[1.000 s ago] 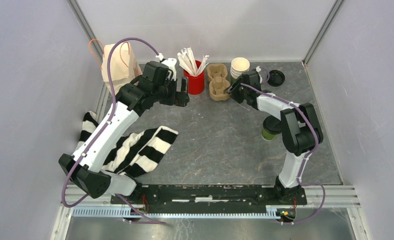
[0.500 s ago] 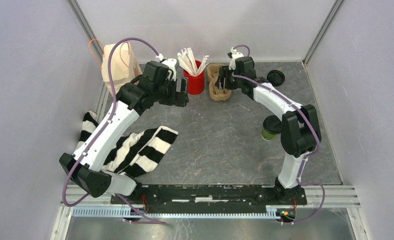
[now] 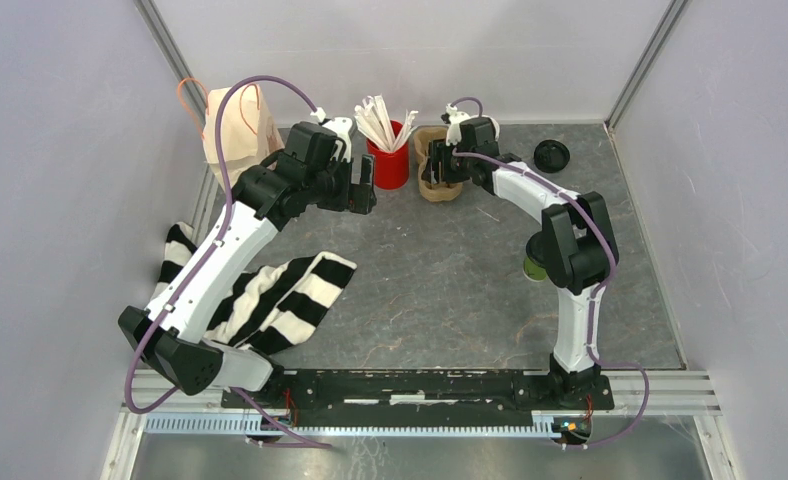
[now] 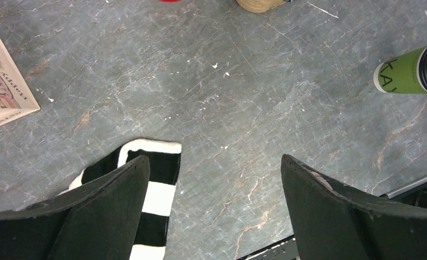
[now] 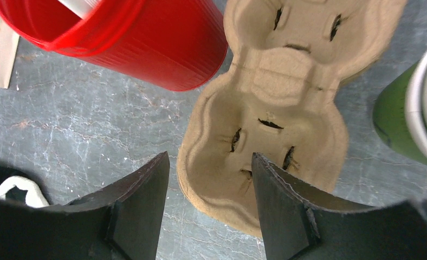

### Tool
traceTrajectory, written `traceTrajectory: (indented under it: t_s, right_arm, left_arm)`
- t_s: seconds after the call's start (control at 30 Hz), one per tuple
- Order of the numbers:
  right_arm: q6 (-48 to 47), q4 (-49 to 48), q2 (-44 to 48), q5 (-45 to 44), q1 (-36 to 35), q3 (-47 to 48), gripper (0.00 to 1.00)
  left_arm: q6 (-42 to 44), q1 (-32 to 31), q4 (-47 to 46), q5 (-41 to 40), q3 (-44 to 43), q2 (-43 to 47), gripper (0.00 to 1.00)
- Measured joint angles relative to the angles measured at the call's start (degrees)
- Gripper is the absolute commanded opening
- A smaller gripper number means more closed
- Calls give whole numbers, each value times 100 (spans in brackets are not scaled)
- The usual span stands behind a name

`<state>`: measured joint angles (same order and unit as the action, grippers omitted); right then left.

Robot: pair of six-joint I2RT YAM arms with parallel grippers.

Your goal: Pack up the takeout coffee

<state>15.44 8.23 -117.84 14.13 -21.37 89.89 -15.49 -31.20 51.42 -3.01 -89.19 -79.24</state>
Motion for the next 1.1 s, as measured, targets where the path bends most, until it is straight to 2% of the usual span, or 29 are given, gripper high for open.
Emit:
traceTrajectory:
  t_s: [0.2, 0.5, 0.77, 1.1]
  right_arm:
    - [275, -72, -199, 83, 0, 96, 64]
    - [750, -205, -527, 131, 0, 380, 53]
    - [966, -240, -625, 195, 0, 393, 36]
    - [1185, -422, -625, 284, 20, 396, 27]
  left_arm:
    - [9, 0, 70, -4, 0, 0, 96]
    - [20, 2, 83, -4, 0, 0, 96]
    - [24, 37, 83, -17, 0, 0, 97]
    - [28, 39, 83, -42, 0, 0, 97]
